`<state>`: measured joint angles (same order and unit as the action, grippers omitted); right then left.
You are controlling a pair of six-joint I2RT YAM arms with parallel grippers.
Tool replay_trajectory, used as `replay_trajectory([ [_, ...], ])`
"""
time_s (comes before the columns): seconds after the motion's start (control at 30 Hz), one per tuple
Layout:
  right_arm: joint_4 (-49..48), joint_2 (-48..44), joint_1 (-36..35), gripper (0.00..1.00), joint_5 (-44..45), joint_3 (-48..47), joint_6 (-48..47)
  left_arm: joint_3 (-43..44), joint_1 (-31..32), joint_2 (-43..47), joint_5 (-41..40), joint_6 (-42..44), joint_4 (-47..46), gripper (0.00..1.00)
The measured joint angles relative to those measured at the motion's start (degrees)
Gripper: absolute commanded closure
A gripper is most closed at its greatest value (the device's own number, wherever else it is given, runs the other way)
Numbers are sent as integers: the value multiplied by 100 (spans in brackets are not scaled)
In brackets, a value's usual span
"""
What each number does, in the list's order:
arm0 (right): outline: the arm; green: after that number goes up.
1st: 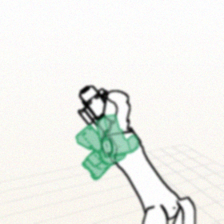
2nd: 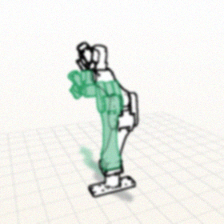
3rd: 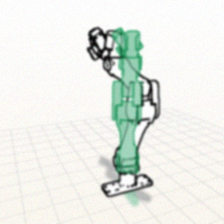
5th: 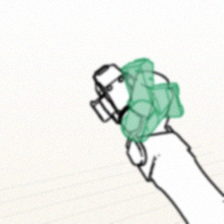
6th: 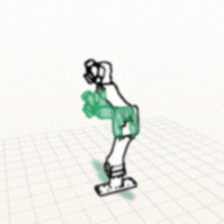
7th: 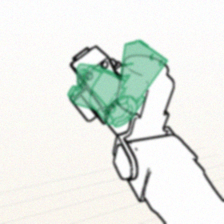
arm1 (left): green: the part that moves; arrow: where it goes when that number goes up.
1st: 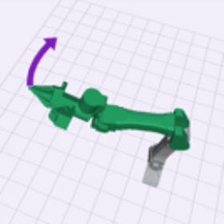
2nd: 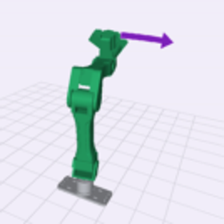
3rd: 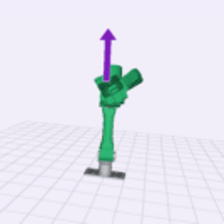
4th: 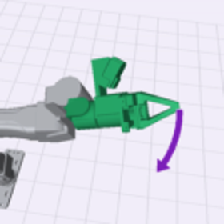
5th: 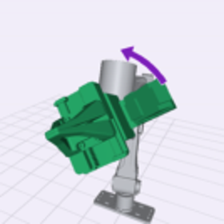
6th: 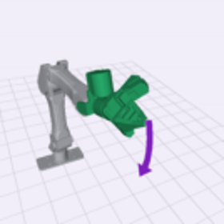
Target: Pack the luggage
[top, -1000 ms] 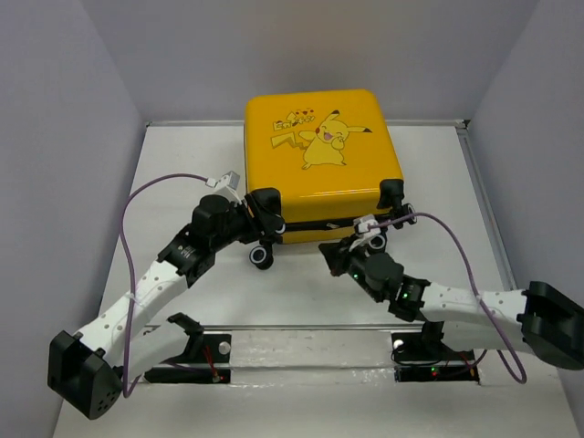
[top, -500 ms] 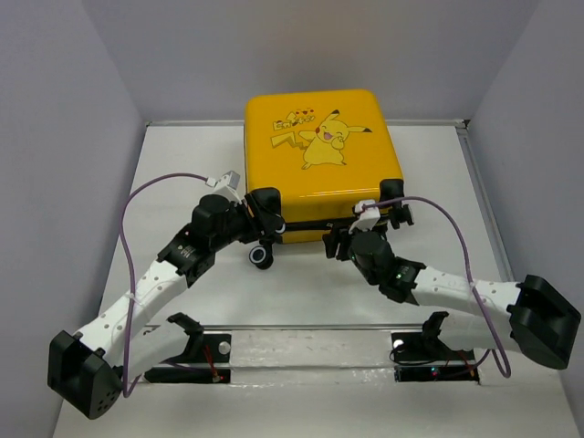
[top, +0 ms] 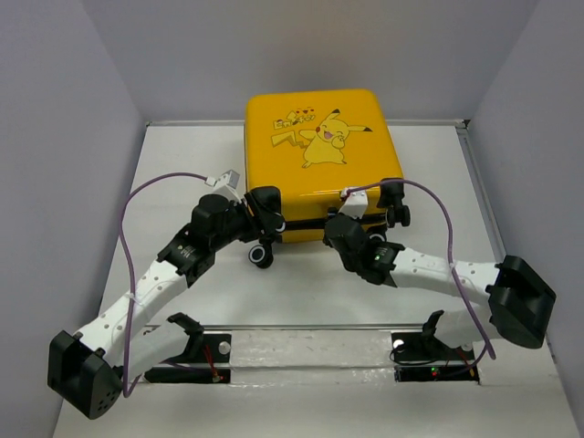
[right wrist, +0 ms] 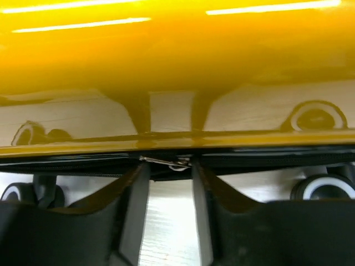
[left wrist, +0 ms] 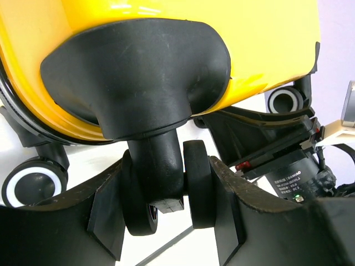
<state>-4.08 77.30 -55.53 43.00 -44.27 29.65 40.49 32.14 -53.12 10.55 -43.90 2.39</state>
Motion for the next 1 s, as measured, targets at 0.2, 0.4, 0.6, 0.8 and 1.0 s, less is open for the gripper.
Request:
replay_trajectory([
  [0.2,361,-614,22,85,542,251,549,0,0,0,-2,0,2,94],
  [0.4,538,-2011,120,73,538,1161,1239,0,0,0,0,0,4,94],
  [0.6,708,-2251,120,40,-59,1878,1351,0,0,0,0,0,2,94],
  [0.8,-94,-2083,153,39,-688,1882,579,0,0,0,0,0,2,94],
  [1.0,-798,-1290,564,39,-1163,1683,39,0,0,0,2,2,4,94],
])
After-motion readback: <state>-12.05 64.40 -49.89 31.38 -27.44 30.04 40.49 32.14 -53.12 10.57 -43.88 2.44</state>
